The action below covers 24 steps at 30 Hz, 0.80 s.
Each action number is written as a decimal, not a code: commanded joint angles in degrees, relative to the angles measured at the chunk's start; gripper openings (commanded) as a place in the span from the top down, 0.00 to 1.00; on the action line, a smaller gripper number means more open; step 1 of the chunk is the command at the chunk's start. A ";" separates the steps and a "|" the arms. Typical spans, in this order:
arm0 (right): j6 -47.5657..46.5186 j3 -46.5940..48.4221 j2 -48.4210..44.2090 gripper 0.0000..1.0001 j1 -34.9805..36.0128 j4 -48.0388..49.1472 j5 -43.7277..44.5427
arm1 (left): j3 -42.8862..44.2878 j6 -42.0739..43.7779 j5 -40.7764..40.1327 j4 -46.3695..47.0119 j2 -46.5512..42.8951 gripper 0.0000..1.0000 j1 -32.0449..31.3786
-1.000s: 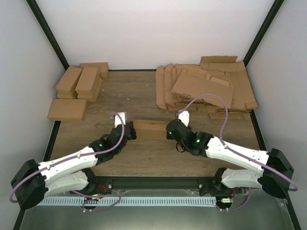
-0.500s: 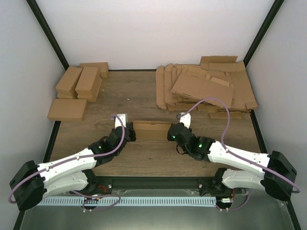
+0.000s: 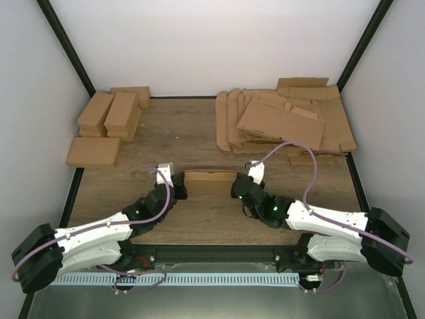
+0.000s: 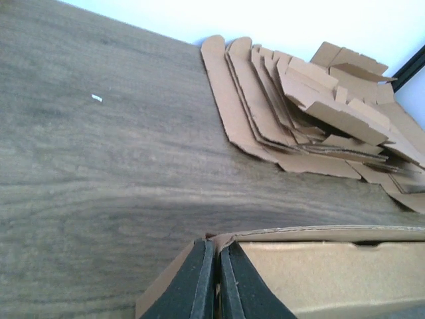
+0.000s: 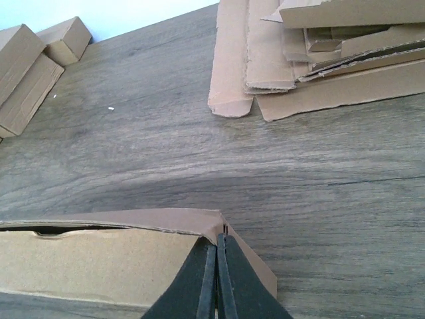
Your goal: Fold the paper box
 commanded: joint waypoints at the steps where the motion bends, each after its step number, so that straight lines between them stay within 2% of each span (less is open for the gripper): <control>1: 2.50 -5.13 5.80 0.99 3.41 -9.70 -3.73 | -4.42 -3.05 6.23 -10.14 2.38 0.91 -2.28; 4: 2.54 -5.21 6.03 0.99 3.51 -9.69 -2.88 | -1.23 -3.13 7.40 -15.29 1.52 0.82 -2.33; 7: 1.99 -4.91 5.13 0.99 3.50 -10.55 -1.78 | 4.39 -5.30 8.46 -24.21 -0.45 0.70 -2.32; 13: 1.21 -3.71 5.32 0.99 3.45 -12.28 -0.88 | 14.91 -9.60 11.72 -40.48 -4.24 0.35 -2.12; 15: 1.21 -3.30 5.85 0.99 3.49 -12.63 -0.79 | 17.56 -12.18 12.24 -44.42 -4.96 0.27 -1.71; 21: 0.56 -2.63 6.36 0.99 3.49 -12.62 -1.27 | 21.41 -15.80 22.08 -46.13 -6.65 0.20 7.39; 24: 0.15 -2.27 6.35 0.99 3.49 -12.73 -1.27 | 21.50 -18.23 25.54 -43.71 -7.28 0.12 12.19</control>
